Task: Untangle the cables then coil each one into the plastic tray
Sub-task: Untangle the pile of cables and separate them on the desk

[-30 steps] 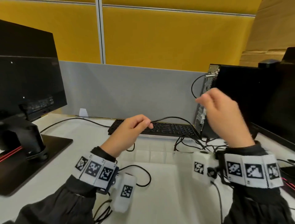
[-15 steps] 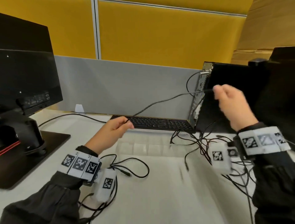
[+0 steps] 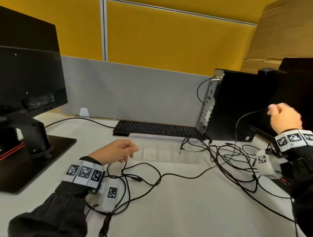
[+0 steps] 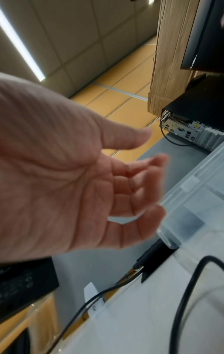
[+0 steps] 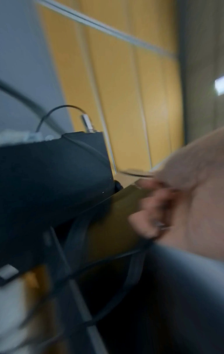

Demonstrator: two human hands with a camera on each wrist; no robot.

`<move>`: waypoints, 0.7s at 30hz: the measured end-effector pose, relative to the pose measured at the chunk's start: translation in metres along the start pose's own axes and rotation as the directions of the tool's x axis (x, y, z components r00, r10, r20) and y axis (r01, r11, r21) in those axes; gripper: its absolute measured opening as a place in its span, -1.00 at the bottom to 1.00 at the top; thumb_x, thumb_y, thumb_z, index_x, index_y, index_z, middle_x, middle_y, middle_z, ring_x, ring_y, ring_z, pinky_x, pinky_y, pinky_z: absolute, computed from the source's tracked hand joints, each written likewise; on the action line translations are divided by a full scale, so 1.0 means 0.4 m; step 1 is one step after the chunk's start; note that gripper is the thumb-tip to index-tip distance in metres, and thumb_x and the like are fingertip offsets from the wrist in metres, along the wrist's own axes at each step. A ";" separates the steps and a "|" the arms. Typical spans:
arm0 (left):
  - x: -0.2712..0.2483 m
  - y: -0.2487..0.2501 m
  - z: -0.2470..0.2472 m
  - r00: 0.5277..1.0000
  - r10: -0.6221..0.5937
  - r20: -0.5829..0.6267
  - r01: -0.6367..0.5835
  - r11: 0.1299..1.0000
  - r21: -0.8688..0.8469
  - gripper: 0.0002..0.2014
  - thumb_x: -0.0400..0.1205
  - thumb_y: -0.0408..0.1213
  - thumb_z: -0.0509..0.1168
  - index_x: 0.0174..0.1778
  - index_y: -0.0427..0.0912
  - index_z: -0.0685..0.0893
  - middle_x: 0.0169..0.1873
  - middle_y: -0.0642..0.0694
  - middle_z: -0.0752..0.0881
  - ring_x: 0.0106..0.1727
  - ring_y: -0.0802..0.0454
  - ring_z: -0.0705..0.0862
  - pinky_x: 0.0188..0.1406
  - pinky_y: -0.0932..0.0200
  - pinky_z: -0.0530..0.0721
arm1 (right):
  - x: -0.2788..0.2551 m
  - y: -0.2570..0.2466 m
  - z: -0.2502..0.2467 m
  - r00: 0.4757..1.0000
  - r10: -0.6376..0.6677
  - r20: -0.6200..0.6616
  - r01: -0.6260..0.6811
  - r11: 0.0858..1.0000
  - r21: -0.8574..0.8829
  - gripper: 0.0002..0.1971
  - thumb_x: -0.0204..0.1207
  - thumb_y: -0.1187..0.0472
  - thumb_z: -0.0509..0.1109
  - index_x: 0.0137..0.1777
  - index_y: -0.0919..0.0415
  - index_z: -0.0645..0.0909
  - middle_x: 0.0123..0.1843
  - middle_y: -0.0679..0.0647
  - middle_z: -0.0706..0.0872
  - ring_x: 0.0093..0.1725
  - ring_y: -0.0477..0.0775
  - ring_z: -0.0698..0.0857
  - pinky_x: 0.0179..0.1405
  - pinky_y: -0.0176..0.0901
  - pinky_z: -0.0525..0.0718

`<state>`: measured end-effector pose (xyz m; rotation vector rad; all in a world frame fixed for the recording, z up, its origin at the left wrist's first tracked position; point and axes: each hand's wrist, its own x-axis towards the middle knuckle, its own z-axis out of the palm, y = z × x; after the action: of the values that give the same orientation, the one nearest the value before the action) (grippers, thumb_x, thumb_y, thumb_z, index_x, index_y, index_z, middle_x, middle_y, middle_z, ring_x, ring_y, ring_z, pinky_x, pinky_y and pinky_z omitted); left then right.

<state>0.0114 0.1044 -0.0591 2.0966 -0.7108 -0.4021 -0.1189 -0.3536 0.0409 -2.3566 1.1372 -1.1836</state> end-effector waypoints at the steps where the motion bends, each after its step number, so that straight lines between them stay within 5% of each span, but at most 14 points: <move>1: -0.005 0.007 0.006 0.999 -0.014 0.050 0.012 1.000 0.027 -0.77 0.67 -0.06 0.20 0.09 -0.08 0.64 -0.21 0.03 0.70 -0.28 0.14 0.63 -0.23 0.27 0.59 | -0.015 -0.010 0.000 0.984 -0.011 0.180 0.049 0.977 -0.208 -0.57 0.64 -0.11 0.08 0.19 0.21 0.56 0.15 0.39 0.61 0.13 0.45 0.60 0.11 0.22 0.56; 4: -0.011 0.021 0.018 0.989 -0.031 0.143 0.022 0.998 0.065 -0.75 0.66 -0.01 0.20 0.17 -0.02 0.60 -0.08 0.04 0.74 -0.21 0.19 0.69 -0.16 0.29 0.61 | -0.108 -0.104 -0.012 0.930 -0.053 0.362 0.268 0.775 -0.573 -0.54 0.65 -0.13 0.13 0.37 0.16 0.47 0.24 0.28 0.60 0.18 0.38 0.62 0.18 0.21 0.57; 6: -0.012 0.021 0.018 0.986 -0.046 0.161 0.033 0.996 0.079 -0.76 0.64 -0.03 0.23 0.18 0.02 0.57 -0.04 0.03 0.75 -0.16 0.17 0.71 -0.10 0.25 0.60 | -0.210 -0.193 -0.015 0.882 -0.248 0.400 0.437 0.747 -0.500 -0.55 0.63 -0.14 0.14 0.42 0.07 0.43 0.35 0.20 0.53 0.23 0.36 0.61 0.15 0.17 0.57; 7: -0.013 0.018 0.017 0.985 -0.054 0.165 0.039 0.995 0.092 -0.76 0.63 -0.03 0.25 0.19 0.05 0.56 -0.02 0.03 0.75 -0.12 0.15 0.71 -0.06 0.23 0.60 | -0.271 -0.237 -0.013 0.788 -0.380 0.485 0.577 0.730 -0.365 -0.57 0.62 -0.15 0.16 0.43 -0.01 0.41 0.38 0.15 0.50 0.23 0.30 0.61 0.15 0.12 0.57; 8: -0.012 0.015 0.016 0.983 -0.062 0.173 0.044 0.993 0.107 -0.75 0.62 -0.04 0.27 0.21 0.07 0.54 0.00 0.04 0.74 -0.07 0.14 0.71 -0.01 0.20 0.60 | -0.334 -0.275 -0.007 0.609 -0.515 0.603 0.723 0.673 -0.156 -0.58 0.61 -0.14 0.19 0.44 -0.11 0.38 0.40 0.09 0.47 0.23 0.19 0.61 0.19 0.06 0.59; 9: -0.012 0.013 0.015 0.979 -0.068 0.194 0.045 0.992 0.122 -0.73 0.61 -0.06 0.30 0.22 0.09 0.53 0.02 0.05 0.73 -0.03 0.13 0.71 0.03 0.18 0.60 | -0.401 -0.310 -0.001 0.375 -0.612 0.696 0.795 0.598 0.098 -0.55 0.59 -0.12 0.24 0.48 -0.18 0.33 0.42 0.02 0.44 0.21 0.05 0.59 0.25 -0.03 0.56; 11: -0.014 0.012 0.015 0.956 -0.077 0.283 0.034 0.987 0.155 -0.67 0.59 -0.11 0.35 0.26 0.12 0.50 0.06 0.08 0.73 0.02 0.12 0.71 0.11 0.17 0.59 | -0.521 -0.365 0.014 -0.041 -0.621 0.782 0.739 0.508 0.442 -0.44 0.57 -0.05 0.32 0.54 -0.20 0.23 0.49 -0.06 0.35 0.11 -0.15 0.51 0.28 -0.23 0.44; 12: -0.016 0.013 0.016 0.938 -0.084 0.337 0.019 0.981 0.191 -0.65 0.58 -0.16 0.37 0.27 0.13 0.49 0.08 0.09 0.72 0.03 0.12 0.70 0.15 0.17 0.59 | -0.567 -0.382 0.028 -0.172 -0.584 0.793 0.723 0.472 0.505 -0.41 0.58 0.00 0.34 0.56 -0.17 0.21 0.53 -0.06 0.30 0.13 -0.11 0.50 0.26 -0.23 0.41; 13: -0.017 0.016 0.018 0.919 -0.096 0.383 0.002 0.971 0.240 -0.62 0.57 -0.21 0.38 0.26 0.15 0.49 0.11 0.10 0.70 0.03 0.15 0.69 0.16 0.19 0.59 | -0.604 -0.396 0.042 -0.243 -0.559 0.793 0.721 0.442 0.533 -0.43 0.58 0.06 0.34 0.56 -0.11 0.24 0.56 -0.05 0.26 0.20 -0.02 0.51 0.23 -0.20 0.39; 15: -0.021 0.021 0.023 0.895 -0.121 0.429 -0.023 0.948 0.316 -0.60 0.54 -0.27 0.40 0.24 0.15 0.48 0.12 0.12 0.67 -0.08 0.31 0.68 0.08 0.29 0.57 | -0.646 -0.410 0.072 -0.273 -0.545 0.793 0.753 0.392 0.529 -0.56 0.61 0.12 0.31 0.47 0.05 0.40 0.56 0.01 0.29 0.29 0.09 0.50 0.20 -0.17 0.42; 17: -0.023 0.026 0.027 0.881 -0.138 0.453 -0.011 0.950 0.311 -0.57 0.52 -0.27 0.43 0.28 0.10 0.49 0.07 0.13 0.70 -0.27 0.41 0.66 -0.06 0.39 0.54 | -0.647 -0.408 0.102 -0.256 -0.533 0.806 0.811 0.334 0.479 -0.71 0.64 0.11 0.25 0.27 0.21 0.58 0.37 0.14 0.52 0.20 0.18 0.57 0.16 -0.02 0.55; 21: -0.025 0.025 0.026 0.869 -0.175 0.462 0.020 0.947 0.321 -0.61 0.53 -0.23 0.42 0.24 0.09 0.52 0.01 0.11 0.77 -0.01 0.10 0.72 0.12 0.24 0.59 | -0.580 -0.370 0.103 -0.166 -0.595 0.786 0.680 0.508 0.528 -0.72 0.65 0.05 0.24 -0.02 0.27 0.64 -0.10 0.04 0.65 -0.16 0.05 0.59 -0.05 -0.14 0.56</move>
<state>-0.0053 0.0993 -0.0565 2.3556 -1.0106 -0.9559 -0.0922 -0.0871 -0.0351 -2.8682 -0.6346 0.4702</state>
